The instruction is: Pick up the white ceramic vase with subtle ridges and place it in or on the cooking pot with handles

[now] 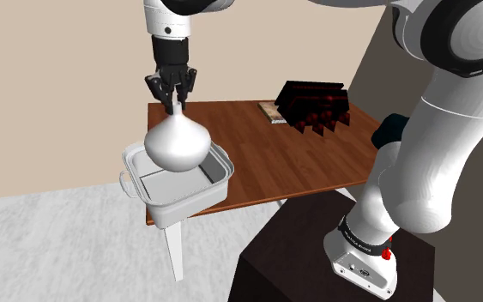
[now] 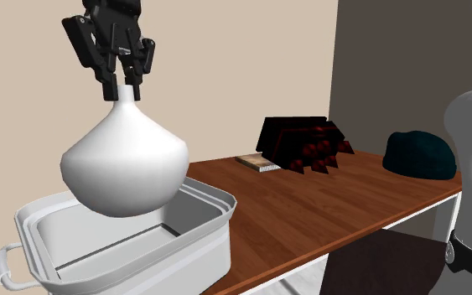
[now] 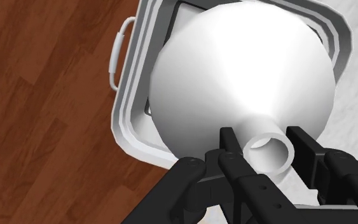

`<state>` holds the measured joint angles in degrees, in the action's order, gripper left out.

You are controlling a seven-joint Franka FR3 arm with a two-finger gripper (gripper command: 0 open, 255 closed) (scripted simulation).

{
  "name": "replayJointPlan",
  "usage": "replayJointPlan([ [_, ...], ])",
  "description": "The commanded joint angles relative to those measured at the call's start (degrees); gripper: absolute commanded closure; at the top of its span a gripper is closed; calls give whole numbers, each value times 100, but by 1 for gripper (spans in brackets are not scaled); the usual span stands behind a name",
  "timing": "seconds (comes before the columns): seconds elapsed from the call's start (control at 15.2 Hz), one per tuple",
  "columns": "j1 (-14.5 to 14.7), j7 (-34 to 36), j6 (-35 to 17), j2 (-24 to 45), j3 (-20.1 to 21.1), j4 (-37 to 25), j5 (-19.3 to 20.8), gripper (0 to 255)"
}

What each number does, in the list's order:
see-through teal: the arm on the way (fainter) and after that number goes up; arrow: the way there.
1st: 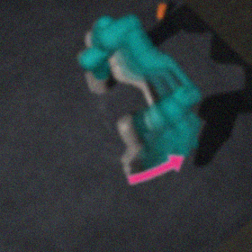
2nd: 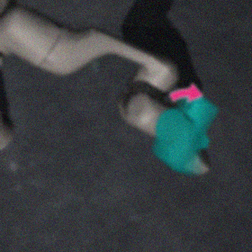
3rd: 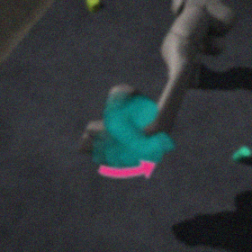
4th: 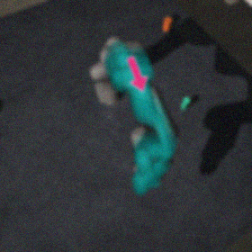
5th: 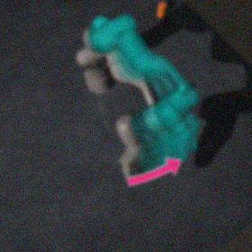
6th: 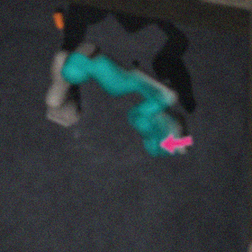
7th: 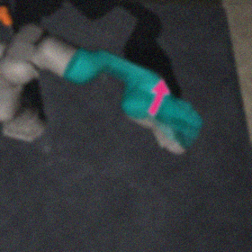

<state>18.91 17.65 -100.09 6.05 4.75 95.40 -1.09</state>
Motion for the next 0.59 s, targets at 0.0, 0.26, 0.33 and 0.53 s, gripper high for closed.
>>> replayJointPlan([
  [0.0,0,-1,-31,-7,0,27,-1,255],
  [0.26,0,-1,-31,-7,0,27,-1,255],
  [0.33,0,-1,-31,-7,0,27,-1,255],
  [0.53,1,0,-31,-4,0,24,0,0],
])
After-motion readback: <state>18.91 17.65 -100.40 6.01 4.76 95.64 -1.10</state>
